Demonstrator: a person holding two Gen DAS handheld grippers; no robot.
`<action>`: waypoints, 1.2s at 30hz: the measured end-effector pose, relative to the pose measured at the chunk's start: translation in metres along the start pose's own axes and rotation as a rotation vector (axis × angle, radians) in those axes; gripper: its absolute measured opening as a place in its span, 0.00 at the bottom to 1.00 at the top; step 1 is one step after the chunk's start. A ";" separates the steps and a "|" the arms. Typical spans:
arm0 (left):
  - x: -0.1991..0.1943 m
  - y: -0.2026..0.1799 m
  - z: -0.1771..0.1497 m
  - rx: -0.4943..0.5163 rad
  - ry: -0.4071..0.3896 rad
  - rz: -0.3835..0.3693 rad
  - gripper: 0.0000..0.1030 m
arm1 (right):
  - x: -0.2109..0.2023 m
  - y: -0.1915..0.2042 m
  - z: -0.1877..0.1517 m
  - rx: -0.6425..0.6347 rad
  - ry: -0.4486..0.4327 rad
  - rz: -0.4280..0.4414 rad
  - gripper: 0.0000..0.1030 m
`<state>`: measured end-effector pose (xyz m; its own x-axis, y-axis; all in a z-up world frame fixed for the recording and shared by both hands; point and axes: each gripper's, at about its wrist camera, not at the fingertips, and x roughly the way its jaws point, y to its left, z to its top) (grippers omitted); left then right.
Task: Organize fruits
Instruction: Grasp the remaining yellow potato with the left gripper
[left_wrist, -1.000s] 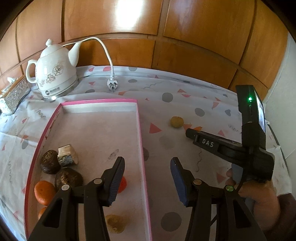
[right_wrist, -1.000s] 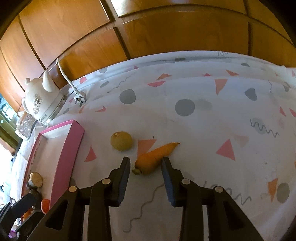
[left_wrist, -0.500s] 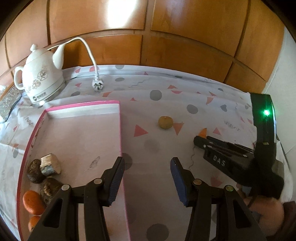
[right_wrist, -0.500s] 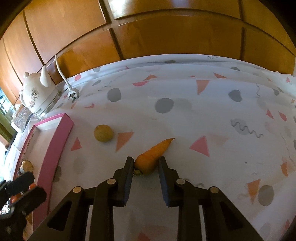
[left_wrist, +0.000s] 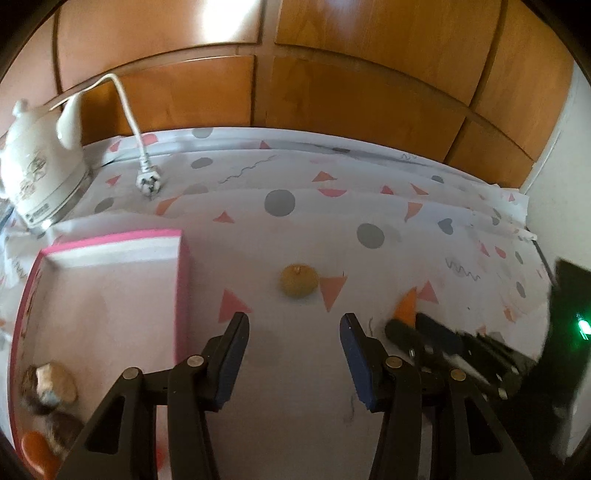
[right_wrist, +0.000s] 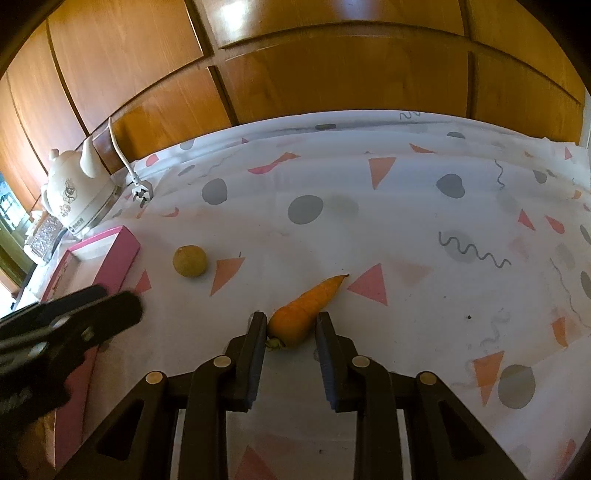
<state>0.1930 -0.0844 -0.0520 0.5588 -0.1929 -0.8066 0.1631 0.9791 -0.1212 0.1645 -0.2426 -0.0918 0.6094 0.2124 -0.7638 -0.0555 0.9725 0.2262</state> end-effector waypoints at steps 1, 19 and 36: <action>0.005 -0.002 0.004 0.005 0.005 0.002 0.50 | 0.000 0.000 0.000 0.002 -0.001 0.003 0.26; 0.050 -0.012 0.015 0.027 0.042 0.035 0.28 | -0.001 -0.004 -0.001 0.018 -0.005 0.029 0.27; -0.023 -0.017 -0.047 0.039 -0.015 -0.026 0.28 | -0.023 -0.003 -0.027 -0.014 0.018 0.001 0.11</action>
<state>0.1391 -0.0932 -0.0584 0.5657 -0.2195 -0.7948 0.2095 0.9706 -0.1189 0.1300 -0.2481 -0.0913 0.5953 0.2150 -0.7742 -0.0675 0.9735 0.2185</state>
